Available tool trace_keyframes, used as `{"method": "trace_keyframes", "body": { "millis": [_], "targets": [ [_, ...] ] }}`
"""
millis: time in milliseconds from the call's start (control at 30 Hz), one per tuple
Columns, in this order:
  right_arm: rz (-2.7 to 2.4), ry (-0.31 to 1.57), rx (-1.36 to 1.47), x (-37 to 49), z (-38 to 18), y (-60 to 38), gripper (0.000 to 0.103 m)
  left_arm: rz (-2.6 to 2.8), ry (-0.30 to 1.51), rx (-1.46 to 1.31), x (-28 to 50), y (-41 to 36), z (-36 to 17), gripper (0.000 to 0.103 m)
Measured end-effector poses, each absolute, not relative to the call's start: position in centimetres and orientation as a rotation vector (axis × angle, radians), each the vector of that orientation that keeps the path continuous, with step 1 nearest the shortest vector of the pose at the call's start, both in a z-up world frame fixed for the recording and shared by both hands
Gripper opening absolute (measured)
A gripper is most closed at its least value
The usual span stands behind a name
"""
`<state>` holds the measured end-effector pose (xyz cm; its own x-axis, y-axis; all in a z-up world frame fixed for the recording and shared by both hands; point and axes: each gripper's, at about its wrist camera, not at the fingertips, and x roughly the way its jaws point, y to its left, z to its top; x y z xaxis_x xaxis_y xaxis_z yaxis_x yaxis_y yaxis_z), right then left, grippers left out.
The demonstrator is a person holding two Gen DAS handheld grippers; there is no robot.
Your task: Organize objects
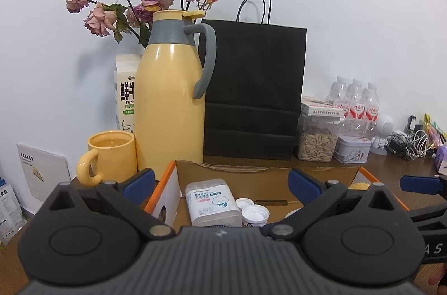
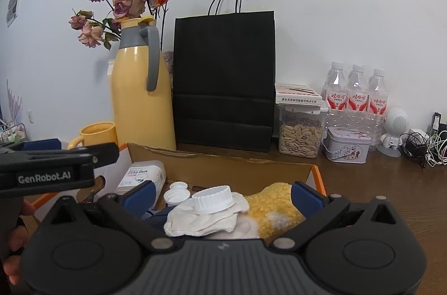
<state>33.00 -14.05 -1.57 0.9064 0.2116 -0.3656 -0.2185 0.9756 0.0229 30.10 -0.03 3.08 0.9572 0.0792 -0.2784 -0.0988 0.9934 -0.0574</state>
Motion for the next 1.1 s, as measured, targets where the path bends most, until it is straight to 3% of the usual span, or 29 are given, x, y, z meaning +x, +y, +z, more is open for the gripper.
{"method": "trace_keyframes", "body": {
  "millis": [400, 1100],
  "targets": [
    [0.215, 0.344, -0.006, 28.0, -1.6, -16.8, 0.103, 0.028, 0.234, -0.098, 25.7, 1.1, 3.7, 0.103],
    [0.193, 0.602, -0.063, 24.4, -8.2, -19.0, 0.103, 0.052, 0.461, -0.059, 21.3, 3.4, -2.4, 0.103]
  ]
}}
